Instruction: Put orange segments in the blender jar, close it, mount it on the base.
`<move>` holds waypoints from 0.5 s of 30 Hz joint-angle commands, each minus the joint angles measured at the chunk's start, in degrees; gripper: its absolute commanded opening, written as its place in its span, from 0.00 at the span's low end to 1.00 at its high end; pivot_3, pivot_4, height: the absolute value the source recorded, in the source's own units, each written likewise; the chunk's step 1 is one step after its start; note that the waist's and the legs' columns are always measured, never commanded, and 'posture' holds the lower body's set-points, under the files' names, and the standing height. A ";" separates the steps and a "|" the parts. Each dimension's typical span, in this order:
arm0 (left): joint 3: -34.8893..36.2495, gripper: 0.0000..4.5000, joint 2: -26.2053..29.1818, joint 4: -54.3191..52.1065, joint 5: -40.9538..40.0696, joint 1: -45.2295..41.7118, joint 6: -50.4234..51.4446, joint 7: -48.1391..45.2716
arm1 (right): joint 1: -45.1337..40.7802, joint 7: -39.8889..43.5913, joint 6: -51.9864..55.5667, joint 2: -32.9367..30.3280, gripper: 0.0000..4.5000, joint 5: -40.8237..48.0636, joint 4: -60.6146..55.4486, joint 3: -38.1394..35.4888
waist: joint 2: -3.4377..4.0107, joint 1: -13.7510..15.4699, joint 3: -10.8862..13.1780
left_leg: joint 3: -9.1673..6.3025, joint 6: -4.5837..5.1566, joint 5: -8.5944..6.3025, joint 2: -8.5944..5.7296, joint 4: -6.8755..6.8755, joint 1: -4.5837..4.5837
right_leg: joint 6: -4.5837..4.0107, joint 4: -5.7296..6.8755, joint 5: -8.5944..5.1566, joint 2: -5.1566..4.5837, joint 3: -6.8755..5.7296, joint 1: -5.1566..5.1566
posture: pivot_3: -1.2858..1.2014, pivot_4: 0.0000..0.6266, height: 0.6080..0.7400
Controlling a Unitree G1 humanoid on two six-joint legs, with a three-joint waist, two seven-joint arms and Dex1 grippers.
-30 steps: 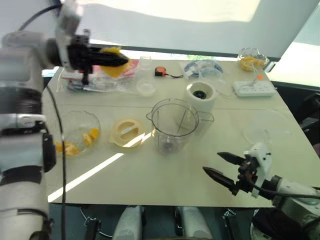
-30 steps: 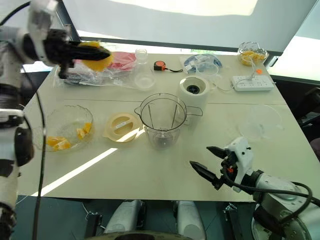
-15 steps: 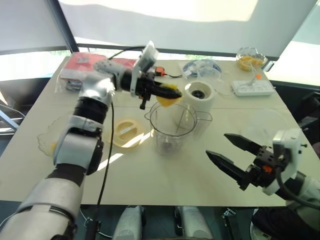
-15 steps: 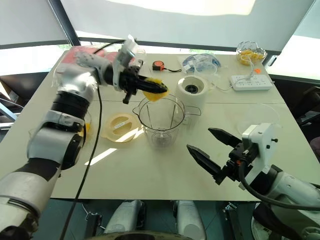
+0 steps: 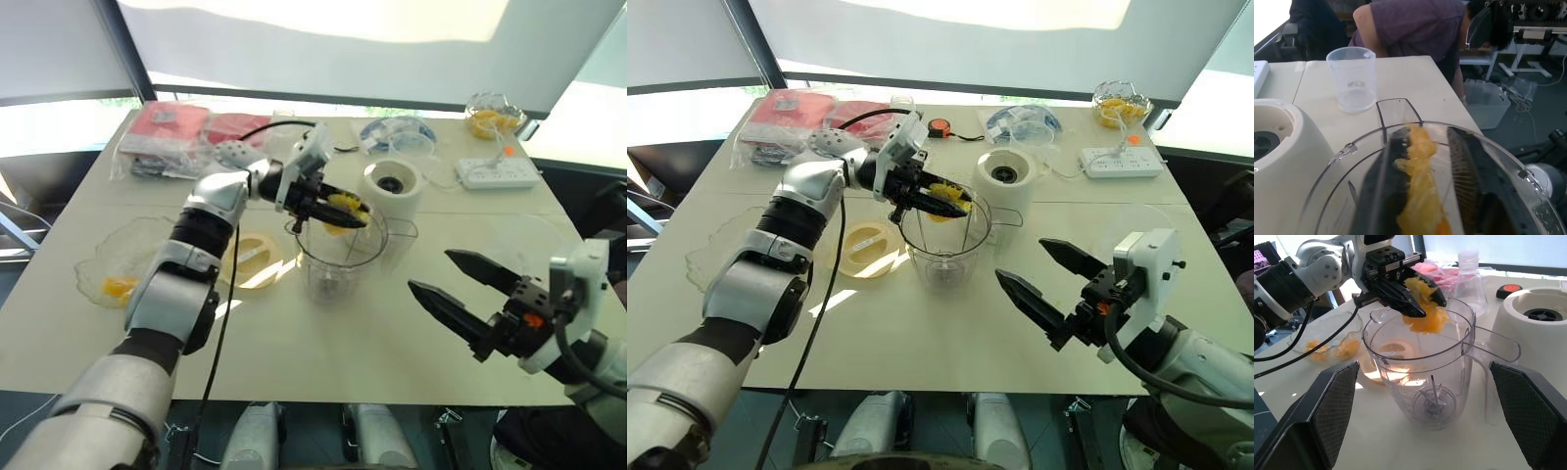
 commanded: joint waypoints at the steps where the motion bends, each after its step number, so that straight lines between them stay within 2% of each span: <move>1: 1.11 0.62 -0.35 -2.21 -0.06 -0.29 -2.12 1.65 | -0.60 0.60 -1.65 -0.64 1.00 -0.09 0.32 -0.07 | 0.00 0.01 0.00 | -0.01 0.00 0.00 0.00 0.00 0.00 | 0.00 0.00 0.00 0.00 0.00 0.00 | 0.52 0.24 1.00; 7: 2.37 0.62 -0.22 -4.76 -1.32 -0.37 -2.04 4.17 | -0.76 1.94 -1.27 -1.10 1.00 -1.16 1.66 0.46 | 0.00 0.01 0.00 | -0.03 0.00 0.00 0.00 0.00 0.00 | 0.00 0.00 0.00 0.00 0.00 0.00 | 0.52 0.24 1.00; 11: 6.33 0.62 -0.59 -8.58 -4.78 -0.81 2.37 8.85 | -0.44 2.53 -1.25 -0.38 1.00 -2.97 3.24 0.72 | 0.00 0.00 0.00 | -0.04 0.00 0.00 0.02 0.00 0.00 | 0.01 0.00 0.00 0.00 0.00 0.00 | 0.52 0.24 1.00; 15: 9.24 0.62 1.55 -17.92 -7.73 3.49 8.57 13.84 | 0.57 2.86 -2.05 1.56 1.00 -8.27 5.71 0.64 | 0.04 -0.16 -0.02 | -0.05 0.00 0.00 0.02 0.00 0.00 | 0.01 -0.01 0.00 0.00 0.00 0.00 | 0.52 0.24 1.00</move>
